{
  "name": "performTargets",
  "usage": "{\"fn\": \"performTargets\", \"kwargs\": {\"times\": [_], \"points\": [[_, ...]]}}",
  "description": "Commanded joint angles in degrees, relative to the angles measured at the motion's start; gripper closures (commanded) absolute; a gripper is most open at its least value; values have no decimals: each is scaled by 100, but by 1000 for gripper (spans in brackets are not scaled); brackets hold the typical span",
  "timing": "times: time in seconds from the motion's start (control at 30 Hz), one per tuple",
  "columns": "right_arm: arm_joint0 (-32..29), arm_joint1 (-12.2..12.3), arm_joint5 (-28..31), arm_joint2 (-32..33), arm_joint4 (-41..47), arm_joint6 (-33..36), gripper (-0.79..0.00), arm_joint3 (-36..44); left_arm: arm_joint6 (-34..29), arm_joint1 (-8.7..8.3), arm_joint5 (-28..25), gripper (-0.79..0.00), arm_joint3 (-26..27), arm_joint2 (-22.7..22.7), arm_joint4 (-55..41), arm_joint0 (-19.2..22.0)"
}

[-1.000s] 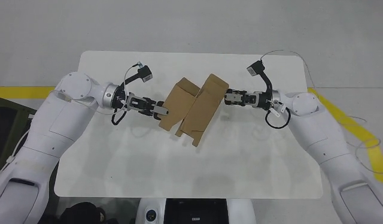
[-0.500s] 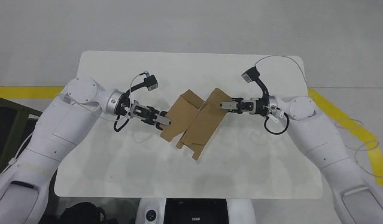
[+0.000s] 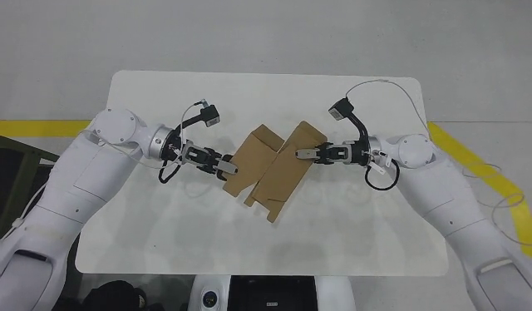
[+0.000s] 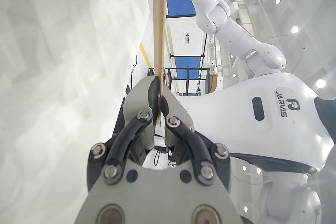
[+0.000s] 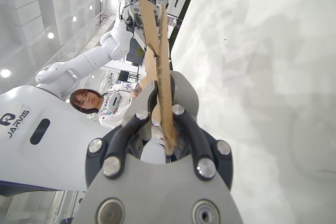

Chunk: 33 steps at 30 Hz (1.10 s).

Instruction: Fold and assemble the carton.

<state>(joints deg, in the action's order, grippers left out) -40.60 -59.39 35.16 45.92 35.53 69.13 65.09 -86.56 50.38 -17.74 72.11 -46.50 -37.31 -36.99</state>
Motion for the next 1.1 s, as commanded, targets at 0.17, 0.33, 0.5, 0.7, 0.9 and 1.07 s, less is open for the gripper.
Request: {"fn": "performTargets", "kwargs": {"times": [0.17, 0.33, 0.5, 0.7, 0.9, 1.07], "points": [[24, 31, 68, -56, 141, -68, 0, -34, 86, -8, -86, -785, -109, 7, -153, 33], [37, 37, 349, 12, 212, -349, 0, -237, 374, 21, -374, -785, -308, -117, -485, 38], [69, -20, 668, 22, 184, -669, 0, -423, 881, 67, -880, -785, -519, -239, -513, 16], [154, -181, 905, -52, 97, -1138, 0, -554, 1177, 129, -1175, -785, -609, -268, -455, -37], [302, -359, 882, -174, -429, -1870, 0, -616, 1265, 199, -1263, -785, -715, -315, -569, -57], [376, -515, 864, -310, -732, -2297, 0, -660, 1218, 240, -1216, -785, -742, -379, -658, -54]]}}
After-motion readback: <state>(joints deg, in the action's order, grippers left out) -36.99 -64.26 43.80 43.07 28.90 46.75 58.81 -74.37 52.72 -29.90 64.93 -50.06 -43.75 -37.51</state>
